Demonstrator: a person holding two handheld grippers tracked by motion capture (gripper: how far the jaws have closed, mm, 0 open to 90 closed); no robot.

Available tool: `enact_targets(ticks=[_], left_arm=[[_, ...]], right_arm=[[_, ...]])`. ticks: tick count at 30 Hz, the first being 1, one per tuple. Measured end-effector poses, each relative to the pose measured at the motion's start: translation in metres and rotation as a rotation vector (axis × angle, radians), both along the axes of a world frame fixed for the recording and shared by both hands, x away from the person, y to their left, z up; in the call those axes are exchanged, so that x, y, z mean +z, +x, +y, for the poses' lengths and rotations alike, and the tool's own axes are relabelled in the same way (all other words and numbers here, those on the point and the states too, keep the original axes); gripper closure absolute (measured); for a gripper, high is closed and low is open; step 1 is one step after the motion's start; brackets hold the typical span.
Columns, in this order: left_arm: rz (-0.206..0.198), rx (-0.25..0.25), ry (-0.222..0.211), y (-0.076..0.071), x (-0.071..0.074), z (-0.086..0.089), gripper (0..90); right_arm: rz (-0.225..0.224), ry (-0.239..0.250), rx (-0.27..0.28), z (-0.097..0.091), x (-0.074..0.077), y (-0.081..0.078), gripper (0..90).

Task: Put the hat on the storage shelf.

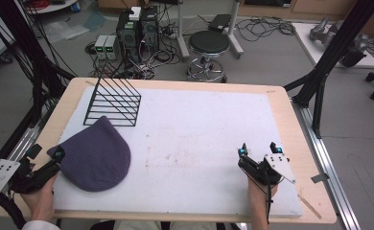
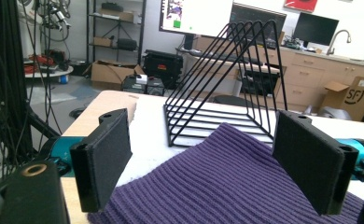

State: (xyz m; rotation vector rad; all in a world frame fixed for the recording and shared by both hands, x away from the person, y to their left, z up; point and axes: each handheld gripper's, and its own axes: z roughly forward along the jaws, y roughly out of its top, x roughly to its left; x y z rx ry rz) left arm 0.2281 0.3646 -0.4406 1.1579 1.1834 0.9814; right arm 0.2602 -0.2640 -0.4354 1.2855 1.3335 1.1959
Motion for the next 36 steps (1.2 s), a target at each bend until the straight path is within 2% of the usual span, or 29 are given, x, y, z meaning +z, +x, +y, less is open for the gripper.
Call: enact_targets(ticks=[4, 7, 9, 14, 18, 23, 25, 28, 32, 36], left_arm=[[0.002, -0.018, -0.015, -0.001, 0.001, 0.001, 19.6], [-0.001, -0.026, -0.01, -0.002, 0.003, 0.001, 19.6], [-0.006, -0.051, -0.009, -0.001, 0.005, 0.001, 19.6], [-0.01, -0.088, 0.038, -0.001, 0.01, -0.002, 19.6], [-0.005, -0.113, 0.047, -0.001, 0.013, -0.003, 19.7], [0.039, -0.178, 0.079, -0.001, 0.02, -0.006, 21.4], [0.043, -0.187, 0.084, -0.001, 0.021, -0.007, 20.4], [0.056, -0.209, 0.125, -0.001, 0.025, -0.01, 20.2], [0.069, -0.232, 0.138, 0.0, 0.026, -0.013, 20.0], [0.102, -0.269, 0.153, 0.002, 0.027, -0.013, 19.2]], right_arm=[[-0.002, 0.0, 0.0, 0.0, 0.0, 0.0, 5.2], [0.001, -0.002, -0.001, 0.0, 0.0, 0.0, 5.2], [-0.001, -0.012, 0.002, 0.0, 0.0, 0.001, 5.2], [0.001, -0.017, 0.009, 0.001, 0.0, 0.001, 5.2], [0.002, -0.021, 0.011, 0.001, 0.0, 0.001, 5.2], [0.004, -0.019, 0.012, 0.0, -0.001, 0.002, 5.2], [0.004, -0.019, 0.013, 0.0, 0.0, 0.002, 5.2], [0.006, -0.017, 0.015, 0.001, 0.0, 0.001, 5.2], [0.006, -0.021, 0.016, 0.0, -0.001, 0.002, 5.2], [0.005, -0.023, 0.02, 0.0, -0.001, 0.002, 5.2]])
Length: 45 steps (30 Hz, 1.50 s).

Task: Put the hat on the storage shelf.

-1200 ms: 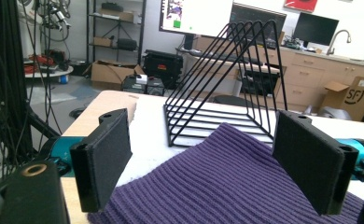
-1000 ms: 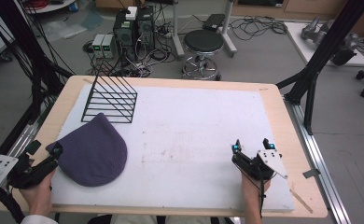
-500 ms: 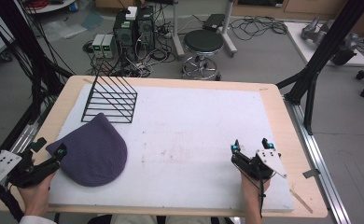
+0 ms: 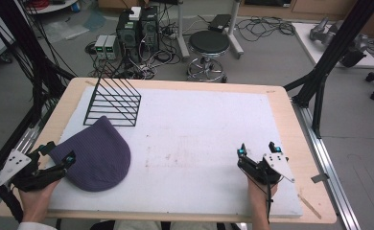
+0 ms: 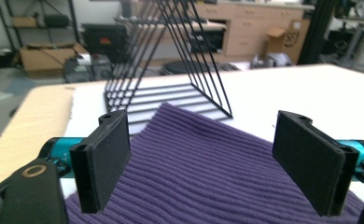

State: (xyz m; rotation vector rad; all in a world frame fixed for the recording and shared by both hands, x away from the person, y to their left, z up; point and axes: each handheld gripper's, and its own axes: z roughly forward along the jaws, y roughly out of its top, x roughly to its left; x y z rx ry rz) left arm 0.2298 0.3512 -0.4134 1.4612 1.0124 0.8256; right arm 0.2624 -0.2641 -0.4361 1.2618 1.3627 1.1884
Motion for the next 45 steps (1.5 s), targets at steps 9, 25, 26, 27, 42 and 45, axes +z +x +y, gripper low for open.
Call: enact_targets(ticks=[9, 25, 26, 27, 42, 45], left_arm=[[0.065, -0.071, 0.035, 0.003, 0.002, -0.002, 18.2], [0.156, -0.133, 0.092, 0.007, 0.002, -0.011, 18.2], [0.158, -0.134, 0.099, 0.007, 0.002, -0.011, 18.2], [0.161, -0.137, 0.103, 0.007, 0.003, -0.011, 18.2], [0.246, -0.234, 0.147, 0.012, 0.0, -0.018, 18.3], [0.284, -0.301, 0.169, 0.013, -0.002, -0.023, 18.3]], right_arm=[[0.005, 0.0, 0.005, 0.001, 0.0, 0.0, 5.2], [0.013, 0.002, 0.012, 0.001, 0.0, -0.001, 5.2], [0.01, -0.003, 0.012, 0.001, 0.0, 0.0, 5.2], [0.011, -0.001, 0.014, 0.001, 0.0, 0.0, 5.2], [0.011, -0.008, 0.02, 0.001, -0.001, 0.0, 5.2], [0.012, -0.008, 0.021, 0.001, -0.001, 0.0, 5.2]])
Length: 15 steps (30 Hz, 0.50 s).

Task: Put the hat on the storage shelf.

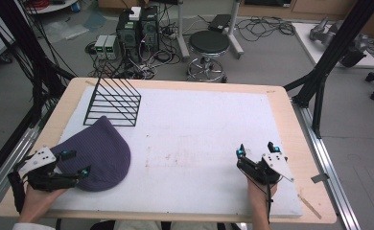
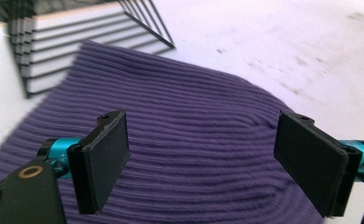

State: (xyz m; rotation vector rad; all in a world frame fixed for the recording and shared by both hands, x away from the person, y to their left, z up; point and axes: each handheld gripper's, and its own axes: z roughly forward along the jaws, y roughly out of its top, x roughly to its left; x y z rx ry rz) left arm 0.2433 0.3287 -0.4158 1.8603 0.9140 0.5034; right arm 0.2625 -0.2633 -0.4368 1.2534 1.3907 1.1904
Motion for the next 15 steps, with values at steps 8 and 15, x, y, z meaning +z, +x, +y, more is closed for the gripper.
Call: enact_targets(ticks=[8, 15], left_arm=[[0.047, -0.051, 0.04, 0.0021, -0.0055, -0.0051, 18.3], [0.088, -0.117, 0.077, 0.0018, -0.0074, -0.006, 18.3]], right_arm=[[0.002, 0.005, -0.002, 0.0001, 0.0, -0.0001, 5.2], [0.005, 0.003, 0.002, -0.0002, -0.0001, 0.0, 5.1]])
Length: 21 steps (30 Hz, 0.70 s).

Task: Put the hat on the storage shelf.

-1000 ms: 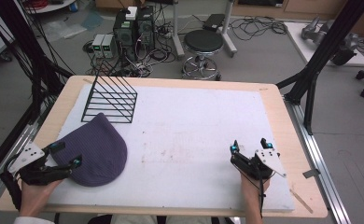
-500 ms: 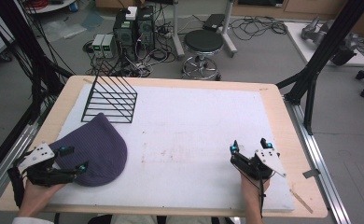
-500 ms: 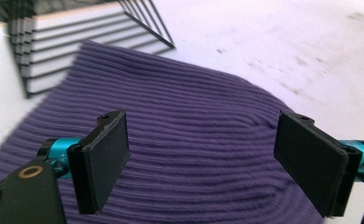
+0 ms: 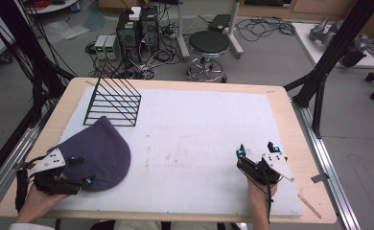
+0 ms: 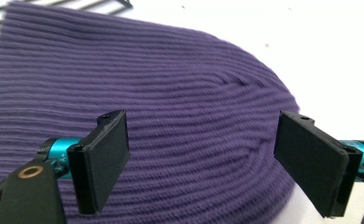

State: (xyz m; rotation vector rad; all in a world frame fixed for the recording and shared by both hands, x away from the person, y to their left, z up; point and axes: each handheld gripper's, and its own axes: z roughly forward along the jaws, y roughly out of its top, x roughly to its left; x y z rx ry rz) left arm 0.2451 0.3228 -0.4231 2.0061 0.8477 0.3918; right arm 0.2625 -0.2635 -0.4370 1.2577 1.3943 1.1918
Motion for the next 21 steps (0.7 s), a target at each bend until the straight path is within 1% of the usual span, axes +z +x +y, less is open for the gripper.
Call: enact_targets(ticks=[4, 6, 8, 9, 12, 14, 16, 17, 20, 21], left_arm=[[0.013, -0.033, 0.02, -0.001, -0.002, -0.002, 18.2], [0.019, -0.06, 0.034, -0.001, -0.003, -0.006, 18.1], [0.02, -0.07, 0.035, 0.0, -0.004, -0.007, 18.1], [0.032, -0.081, 0.051, 0.0, -0.006, -0.01, 18.0], [0.038, -0.092, 0.054, 0.0, -0.008, -0.01, 18.0], [0.048, -0.109, 0.052, 0.0, -0.008, -0.011, 18.0], [0.06, -0.136, 0.045, 0.0, -0.009, -0.013, 18.0], [0.064, -0.141, 0.047, 0.0, -0.01, -0.014, 18.0], [0.077, -0.157, 0.075, 0.001, -0.012, -0.018, 18.1], [0.086, -0.158, 0.097, 0.002, -0.014, -0.021, 18.1]], right_arm=[[0.0, 0.0, 0.0, 0.0, 0.0, 0.0, 5.2], [-0.001, -0.001, 0.001, 0.0, 0.0, 0.0, 5.1], [0.001, -0.001, 0.001, 0.0, 0.0, 0.0, 5.2], [0.001, -0.002, 0.0, 0.0, 0.0, 0.0, 5.2], [0.002, 0.0, 0.0, 0.0, 0.0, 0.0, 5.1], [0.001, 0.0, -0.001, 0.0, 0.0, 0.0, 5.2], [0.001, 0.002, -0.002, 0.0, 0.0, 0.0, 5.1], [0.002, 0.001, -0.003, -0.001, 0.0, 0.0, 5.1], [0.001, 0.001, -0.003, 0.0, 0.0, 0.0, 5.2], [0.0, 0.003, -0.003, 0.0, 0.0, 0.0, 5.2]])
